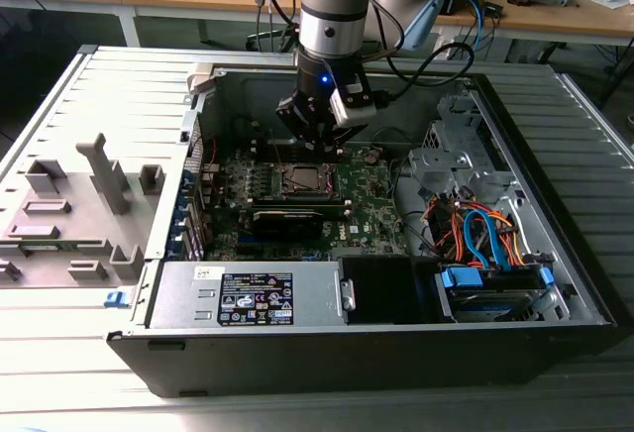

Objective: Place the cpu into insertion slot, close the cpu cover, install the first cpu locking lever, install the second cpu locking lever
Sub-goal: 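Install the first cpu locking lever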

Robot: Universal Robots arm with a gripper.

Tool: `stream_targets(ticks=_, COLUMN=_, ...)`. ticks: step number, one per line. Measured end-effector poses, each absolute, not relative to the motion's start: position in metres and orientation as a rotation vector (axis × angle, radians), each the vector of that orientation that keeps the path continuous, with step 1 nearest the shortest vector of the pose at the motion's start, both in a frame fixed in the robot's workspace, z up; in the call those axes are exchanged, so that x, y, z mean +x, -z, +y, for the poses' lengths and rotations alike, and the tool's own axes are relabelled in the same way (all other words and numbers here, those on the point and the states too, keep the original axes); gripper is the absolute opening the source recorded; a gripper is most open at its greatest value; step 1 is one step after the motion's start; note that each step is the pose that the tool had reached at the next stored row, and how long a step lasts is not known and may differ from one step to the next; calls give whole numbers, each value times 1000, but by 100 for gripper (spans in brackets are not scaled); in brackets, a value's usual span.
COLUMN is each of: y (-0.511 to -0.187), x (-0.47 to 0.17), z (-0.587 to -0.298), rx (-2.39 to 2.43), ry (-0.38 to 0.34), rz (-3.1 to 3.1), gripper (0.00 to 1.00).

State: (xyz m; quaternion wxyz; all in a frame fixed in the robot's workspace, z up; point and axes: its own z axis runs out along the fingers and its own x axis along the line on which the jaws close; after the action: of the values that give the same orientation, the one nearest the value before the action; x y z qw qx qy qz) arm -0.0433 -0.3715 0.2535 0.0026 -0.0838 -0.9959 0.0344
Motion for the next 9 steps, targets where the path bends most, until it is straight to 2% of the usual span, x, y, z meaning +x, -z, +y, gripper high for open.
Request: stream_targets(ticks=9, y=-253, x=-43, z=-372, rx=-246, ry=-108, rz=-3125, gripper=11)
